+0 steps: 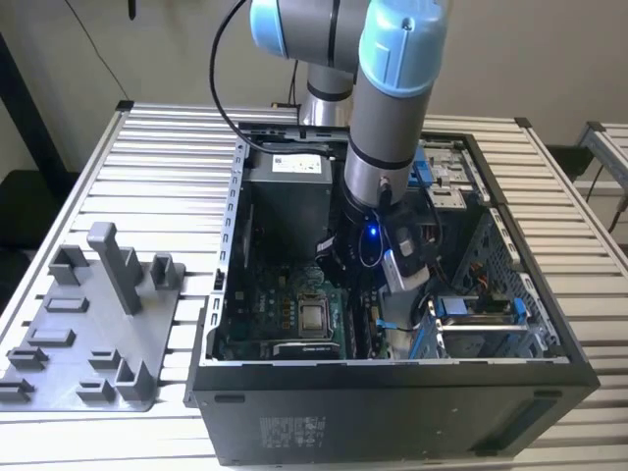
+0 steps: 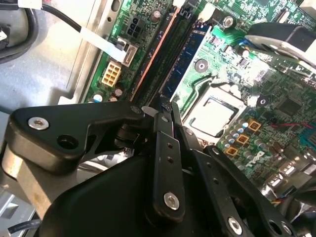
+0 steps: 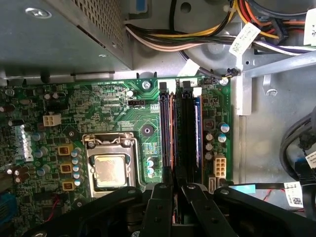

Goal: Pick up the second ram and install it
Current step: 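Insert the second ram into the second slot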

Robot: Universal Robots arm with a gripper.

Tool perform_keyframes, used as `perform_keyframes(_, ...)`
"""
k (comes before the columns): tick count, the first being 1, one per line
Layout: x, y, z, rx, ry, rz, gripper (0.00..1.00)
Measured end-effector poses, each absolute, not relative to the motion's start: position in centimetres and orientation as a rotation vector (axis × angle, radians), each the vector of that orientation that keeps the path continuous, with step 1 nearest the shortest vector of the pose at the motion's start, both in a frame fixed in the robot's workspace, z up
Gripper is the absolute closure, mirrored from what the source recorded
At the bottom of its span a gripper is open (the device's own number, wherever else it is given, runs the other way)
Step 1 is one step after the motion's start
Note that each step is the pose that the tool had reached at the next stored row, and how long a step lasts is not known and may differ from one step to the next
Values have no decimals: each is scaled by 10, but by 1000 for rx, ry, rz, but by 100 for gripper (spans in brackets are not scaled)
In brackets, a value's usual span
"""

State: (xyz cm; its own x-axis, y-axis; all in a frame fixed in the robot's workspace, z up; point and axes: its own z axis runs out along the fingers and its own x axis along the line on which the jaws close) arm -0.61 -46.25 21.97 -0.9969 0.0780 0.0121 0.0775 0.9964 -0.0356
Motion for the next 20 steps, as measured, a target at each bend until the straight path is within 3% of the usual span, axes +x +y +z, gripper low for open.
perform_keyframes(20, -6, -461, 218, -122, -3125, 78, 86)
